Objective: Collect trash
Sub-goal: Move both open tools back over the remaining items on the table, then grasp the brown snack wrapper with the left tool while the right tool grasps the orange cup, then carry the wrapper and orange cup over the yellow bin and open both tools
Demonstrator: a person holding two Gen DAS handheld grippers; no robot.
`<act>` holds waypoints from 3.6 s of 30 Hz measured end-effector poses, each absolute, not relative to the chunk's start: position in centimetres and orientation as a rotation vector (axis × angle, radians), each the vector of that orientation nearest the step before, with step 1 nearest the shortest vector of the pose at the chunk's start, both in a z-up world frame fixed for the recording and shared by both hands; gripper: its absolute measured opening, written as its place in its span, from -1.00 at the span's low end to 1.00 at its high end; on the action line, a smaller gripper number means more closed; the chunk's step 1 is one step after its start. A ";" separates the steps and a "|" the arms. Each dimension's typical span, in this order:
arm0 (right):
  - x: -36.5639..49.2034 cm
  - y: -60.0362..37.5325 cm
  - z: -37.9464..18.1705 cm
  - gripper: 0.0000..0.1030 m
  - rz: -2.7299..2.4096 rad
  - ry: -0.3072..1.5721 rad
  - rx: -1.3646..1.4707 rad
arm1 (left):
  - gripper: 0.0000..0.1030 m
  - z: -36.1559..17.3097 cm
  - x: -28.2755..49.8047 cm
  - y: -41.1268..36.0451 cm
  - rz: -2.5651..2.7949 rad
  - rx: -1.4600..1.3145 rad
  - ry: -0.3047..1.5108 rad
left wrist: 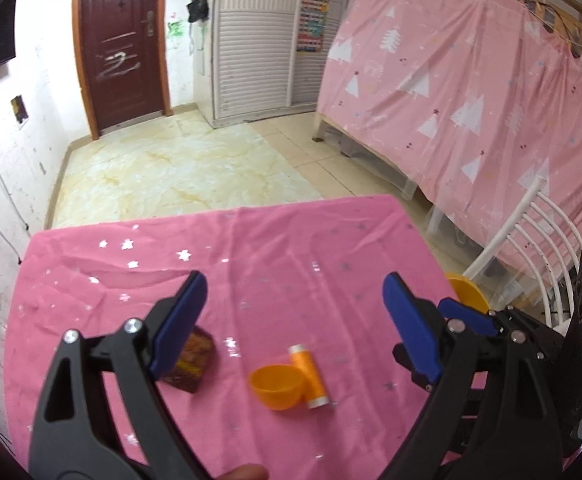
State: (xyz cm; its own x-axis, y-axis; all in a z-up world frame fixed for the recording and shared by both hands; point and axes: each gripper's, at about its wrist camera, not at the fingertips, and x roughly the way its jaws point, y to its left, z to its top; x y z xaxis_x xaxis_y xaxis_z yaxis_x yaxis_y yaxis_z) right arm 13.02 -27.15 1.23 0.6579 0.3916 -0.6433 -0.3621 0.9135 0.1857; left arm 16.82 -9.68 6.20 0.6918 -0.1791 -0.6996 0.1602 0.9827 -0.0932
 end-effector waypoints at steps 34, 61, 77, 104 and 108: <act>12.4 -14.3 -1.2 0.17 0.632 0.838 -0.113 | 0.29 0.8 17.7 0.0 -0.197 -0.109 0.922; 12.7 -14.1 -2.6 -0.32 0.597 0.858 -0.123 | -0.71 -1.1 17.0 -3.6 -0.278 0.053 0.923; 11.1 -17.3 0.3 -0.32 0.567 0.785 -0.059 | -0.71 2.1 16.3 -5.2 -0.244 0.074 0.857; 10.3 -34.3 3.6 -0.32 0.306 0.649 0.127 | -0.71 4.6 15.9 -17.2 -0.379 0.200 0.811; 9.9 -37.2 3.6 -0.32 0.264 0.632 0.156 | -0.71 4.7 15.8 -19.0 -0.408 0.211 0.811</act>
State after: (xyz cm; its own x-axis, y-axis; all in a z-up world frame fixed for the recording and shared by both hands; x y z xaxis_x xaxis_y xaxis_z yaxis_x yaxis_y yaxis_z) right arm 9.89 -37.17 3.59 0.7751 0.2899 -0.5614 -0.1953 0.9550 0.2234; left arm 15.78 -19.04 4.67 0.6170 -0.2718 -0.7385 0.4312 0.9018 0.0284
